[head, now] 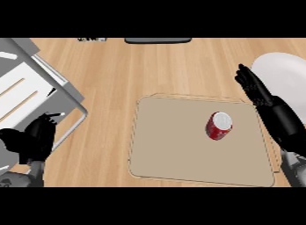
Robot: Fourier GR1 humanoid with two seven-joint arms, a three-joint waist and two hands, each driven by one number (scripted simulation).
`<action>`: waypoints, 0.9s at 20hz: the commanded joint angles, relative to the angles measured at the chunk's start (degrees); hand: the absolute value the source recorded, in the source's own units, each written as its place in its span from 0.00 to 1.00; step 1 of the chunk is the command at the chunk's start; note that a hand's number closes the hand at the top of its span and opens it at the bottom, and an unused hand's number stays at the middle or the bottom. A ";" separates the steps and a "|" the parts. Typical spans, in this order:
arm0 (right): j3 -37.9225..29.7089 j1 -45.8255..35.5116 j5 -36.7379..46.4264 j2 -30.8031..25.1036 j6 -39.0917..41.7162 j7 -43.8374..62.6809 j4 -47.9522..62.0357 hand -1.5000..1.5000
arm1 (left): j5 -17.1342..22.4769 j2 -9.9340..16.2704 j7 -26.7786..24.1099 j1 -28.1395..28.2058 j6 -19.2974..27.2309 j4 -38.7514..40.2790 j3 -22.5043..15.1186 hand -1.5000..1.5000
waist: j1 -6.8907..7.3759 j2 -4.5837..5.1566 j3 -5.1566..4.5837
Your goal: Pick the can from the tray and place it in the plate
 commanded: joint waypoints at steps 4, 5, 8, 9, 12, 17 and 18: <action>-2.52 -12.65 -8.90 -1.99 12.32 0.82 2.57 1.00 | -0.76 -7.74 8.44 0.11 13.76 0.76 -9.06 0.50 | 2.38 2.05 0.17; -3.12 -16.08 -10.68 -1.70 13.70 1.55 3.68 1.00 | -3.48 -7.36 8.01 1.77 14.34 1.24 -13.03 0.50 | 4.36 2.59 0.08; -6.21 -20.61 3.67 -11.70 9.92 1.19 10.10 1.00 | -0.31 -6.85 11.38 0.64 7.69 0.42 -15.35 0.50 | 4.64 2.45 -0.13; -8.23 -20.70 0.26 -8.52 9.72 -1.11 15.78 1.00 | 0.39 -7.06 10.77 -0.02 5.39 3.33 -15.38 0.50 | 4.14 2.64 -0.01; -12.07 -22.86 -4.58 -5.14 14.14 -10.54 27.64 0.00 | 2.12 -4.51 12.54 -0.58 2.35 1.85 -13.34 0.50 | 4.22 1.89 0.15; -11.60 -28.48 -2.09 -6.60 26.30 -21.36 42.00 0.00 | 4.28 -2.96 11.82 -0.08 -2.19 3.70 -10.23 0.50 | 3.58 1.47 0.08; -12.70 -31.04 -1.92 -9.32 28.80 -21.55 43.90 0.00 | 4.98 -3.81 12.73 -0.92 -2.30 3.66 -9.87 0.50 | 3.45 1.43 0.07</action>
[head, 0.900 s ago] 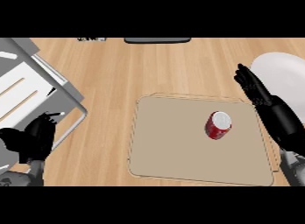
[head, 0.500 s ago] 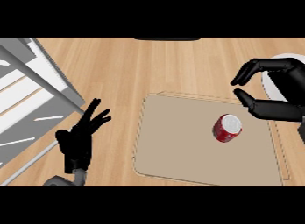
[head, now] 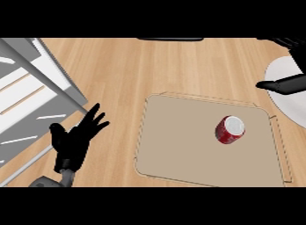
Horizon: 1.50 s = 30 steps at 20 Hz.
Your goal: Pick the can from the tray and place it in the plate
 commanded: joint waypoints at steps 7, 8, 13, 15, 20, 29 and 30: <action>10.15 -5.86 16.30 -12.01 15.00 -7.07 3.83 0.00 | 0.06 0.51 0.26 1.36 -2.32 3.32 1.20 0.50 | -1.18 -0.47 -0.27; 11.34 -6.75 17.11 -13.69 17.13 -6.06 2.13 0.00 | 0.26 0.76 2.10 0.76 -1.61 2.70 1.52 0.50 | -1.54 -0.70 -0.27; 15.52 -10.18 22.88 -10.71 15.40 -3.00 -1.01 0.00 | 1.56 2.01 1.06 0.68 -5.35 3.52 4.16 0.50 | -1.50 -0.70 -0.26; 17.44 -7.46 25.88 -9.48 12.61 -1.48 -4.21 0.00 | 0.89 1.81 -0.98 3.44 -6.41 3.55 3.42 0.50 | -1.78 -0.81 -0.26; 17.20 -4.07 27.91 -8.24 14.23 3.36 -10.55 0.00 | -0.26 1.39 2.78 4.87 -4.20 -1.32 3.86 0.50 | -2.05 -0.94 -0.23; 17.58 1.39 33.68 -5.44 16.14 11.24 -18.05 0.00 | -3.06 -2.58 2.02 3.00 -5.14 3.81 4.30 0.50 | -2.46 -0.89 -0.25; 18.17 2.93 37.13 -5.21 13.94 5.89 -14.33 0.00 | -3.65 -1.66 1.16 3.81 -4.97 2.28 5.62 0.50 | -2.07 -0.79 -0.22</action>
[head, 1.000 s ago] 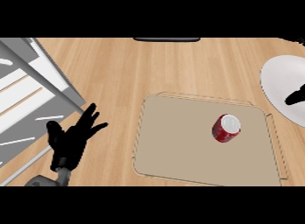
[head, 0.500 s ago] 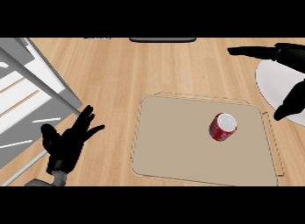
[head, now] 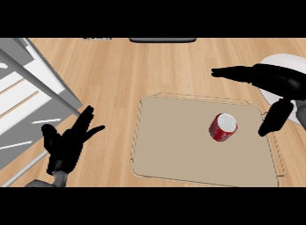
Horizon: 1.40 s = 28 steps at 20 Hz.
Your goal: Pick the can from the tray and place it in the plate
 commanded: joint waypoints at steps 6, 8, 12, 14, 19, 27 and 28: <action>-1.83 9.58 3.18 3.19 3.72 5.10 -10.85 0.00 | -1.60 -0.22 3.10 2.00 -1.44 -0.71 2.76 0.50 | -0.11 0.23 -0.21; -1.48 11.32 5.58 4.56 1.96 3.05 -10.87 0.00 | -4.41 -0.95 6.31 2.61 1.15 -4.49 0.46 0.50 | 0.05 0.24 -0.19; -0.98 13.21 10.52 5.06 0.87 5.35 -14.52 0.00 | -3.00 -1.08 0.18 4.66 -4.12 0.68 3.40 0.50 | -0.07 0.25 -0.22; -0.43 9.86 14.13 7.42 -0.30 4.94 -9.26 0.00 | -4.19 -2.90 -0.05 2.31 -3.66 3.05 3.45 0.50 | 0.24 0.38 -0.22; -0.90 12.67 16.19 8.77 0.14 8.25 -13.81 0.00 | -4.80 -3.84 2.95 0.69 -2.27 1.97 4.38 0.50 | 0.03 0.26 -0.22; 1.64 9.94 22.59 12.61 -2.86 2.64 -3.02 0.00 | -3.97 -1.35 1.66 -0.25 -7.60 4.41 7.38 0.50 | 0.57 0.44 -0.20; 0.02 9.06 21.71 12.71 1.56 6.00 -7.46 0.00 | -6.20 -5.78 0.35 -1.14 -5.24 7.39 5.56 0.50 | 0.05 0.33 -0.23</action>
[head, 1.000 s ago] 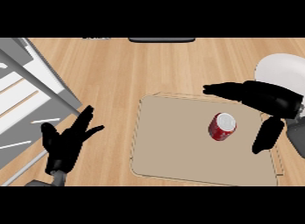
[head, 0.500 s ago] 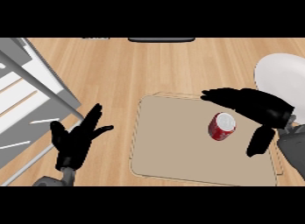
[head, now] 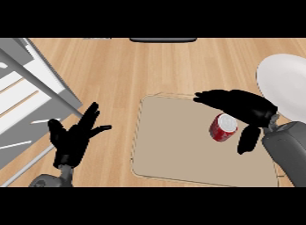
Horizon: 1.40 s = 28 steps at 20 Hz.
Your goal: Pick the can from the tray and place it in the plate
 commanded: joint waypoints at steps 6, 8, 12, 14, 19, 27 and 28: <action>4.75 2.37 10.04 -0.64 -6.44 -9.17 2.67 1.00 | -2.69 1.63 2.19 5.73 0.85 -3.43 0.68 0.50 | 0.24 0.07 0.00; 3.72 -0.50 12.32 0.97 -9.63 -13.03 9.94 1.00 | -3.12 0.85 5.32 1.02 1.46 -2.48 1.83 0.50 | 0.35 0.19 0.01; 3.10 0.00 14.70 2.40 -11.90 -13.04 9.68 1.00 | -2.66 -0.51 1.07 0.19 -1.14 4.20 3.55 0.50 | 0.05 0.21 -0.02; 1.01 6.07 14.20 3.31 -13.80 -6.45 5.15 1.00 | -3.74 -0.17 3.52 4.31 1.14 -3.44 1.37 0.50 | -0.31 -0.04 -0.01; -4.82 17.33 14.05 11.42 -18.65 15.84 0.10 1.00 | -2.34 0.63 2.48 7.60 1.51 -1.90 3.28 0.50 | -4.83 -1.21 -0.12; -5.43 28.56 18.03 19.80 -38.82 21.01 -25.84 1.00 | -1.20 2.38 3.61 7.06 -0.82 -3.65 4.12 0.50 | -2.71 -0.65 -0.01; -3.40 29.78 21.17 21.88 -41.52 22.97 -27.07 1.00 | -1.62 1.02 3.21 5.77 -0.23 -3.53 3.51 0.50 | -2.24 -0.45 -0.03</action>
